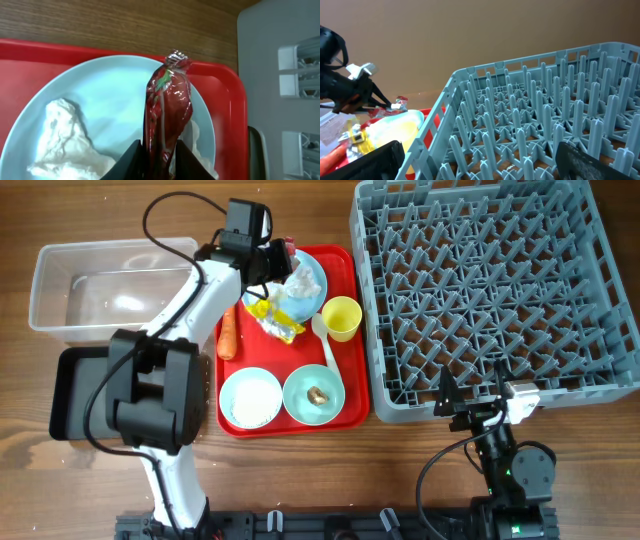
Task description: Sort waste into correct bins and load items into the dishwasher rack
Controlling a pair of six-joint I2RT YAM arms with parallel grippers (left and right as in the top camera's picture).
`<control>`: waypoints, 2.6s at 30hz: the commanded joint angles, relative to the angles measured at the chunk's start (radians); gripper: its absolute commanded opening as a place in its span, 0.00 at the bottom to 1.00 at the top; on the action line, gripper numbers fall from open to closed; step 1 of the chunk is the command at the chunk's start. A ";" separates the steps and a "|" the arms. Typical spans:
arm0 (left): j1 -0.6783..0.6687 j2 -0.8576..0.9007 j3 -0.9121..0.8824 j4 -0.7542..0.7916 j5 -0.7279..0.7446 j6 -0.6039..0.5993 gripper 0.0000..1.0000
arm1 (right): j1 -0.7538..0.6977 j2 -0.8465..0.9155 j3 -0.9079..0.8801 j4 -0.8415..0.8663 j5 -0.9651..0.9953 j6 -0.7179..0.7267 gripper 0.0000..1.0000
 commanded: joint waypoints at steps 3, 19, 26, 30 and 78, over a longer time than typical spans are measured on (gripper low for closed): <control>0.003 0.037 0.000 0.039 -0.023 -0.001 0.15 | 0.004 -0.002 -0.001 0.005 0.011 0.007 1.00; 0.229 -0.362 0.006 -0.229 -0.338 -0.193 0.04 | 0.004 -0.001 -0.001 0.005 0.011 0.007 1.00; 0.232 -0.315 -0.028 -0.362 -0.135 -0.086 0.09 | 0.004 -0.001 -0.001 0.005 0.011 0.007 1.00; 0.140 -0.314 -0.029 -0.386 -0.253 -0.049 0.19 | 0.004 -0.001 -0.001 0.005 0.011 0.007 1.00; -0.009 0.052 -0.033 -0.225 -0.645 -0.049 0.23 | 0.004 -0.001 -0.001 0.005 0.011 0.007 1.00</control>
